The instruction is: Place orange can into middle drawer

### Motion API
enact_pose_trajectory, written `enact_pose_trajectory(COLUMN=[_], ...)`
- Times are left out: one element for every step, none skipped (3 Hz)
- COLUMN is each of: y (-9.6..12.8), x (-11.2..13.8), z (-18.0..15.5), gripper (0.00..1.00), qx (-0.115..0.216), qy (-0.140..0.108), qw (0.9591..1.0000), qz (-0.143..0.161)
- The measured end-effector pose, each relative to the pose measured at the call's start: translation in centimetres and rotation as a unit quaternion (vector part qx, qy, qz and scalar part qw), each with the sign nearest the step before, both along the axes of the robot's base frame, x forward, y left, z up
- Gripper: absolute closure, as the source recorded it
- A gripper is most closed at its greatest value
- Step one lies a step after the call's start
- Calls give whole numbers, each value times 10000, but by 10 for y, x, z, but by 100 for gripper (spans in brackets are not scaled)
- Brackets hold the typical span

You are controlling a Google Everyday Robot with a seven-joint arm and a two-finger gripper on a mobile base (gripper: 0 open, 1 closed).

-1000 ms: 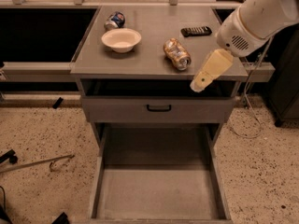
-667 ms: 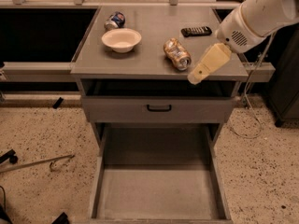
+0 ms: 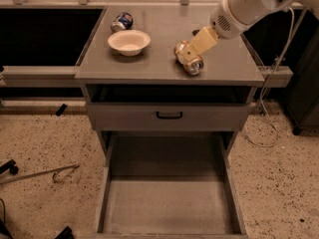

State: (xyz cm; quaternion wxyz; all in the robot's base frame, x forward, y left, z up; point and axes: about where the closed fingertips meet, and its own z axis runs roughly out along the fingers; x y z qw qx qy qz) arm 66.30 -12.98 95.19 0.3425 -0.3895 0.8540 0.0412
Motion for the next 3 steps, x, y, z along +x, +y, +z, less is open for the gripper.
enact_pose_trajectory(y=[13, 16, 18], x=[28, 29, 35], z=[-9, -8, -14], gripper=[0, 0, 0], qx=[-51, -53, 22], qy=[177, 194, 236], qw=[9996, 9996, 9994], qz=[-209, -195, -268])
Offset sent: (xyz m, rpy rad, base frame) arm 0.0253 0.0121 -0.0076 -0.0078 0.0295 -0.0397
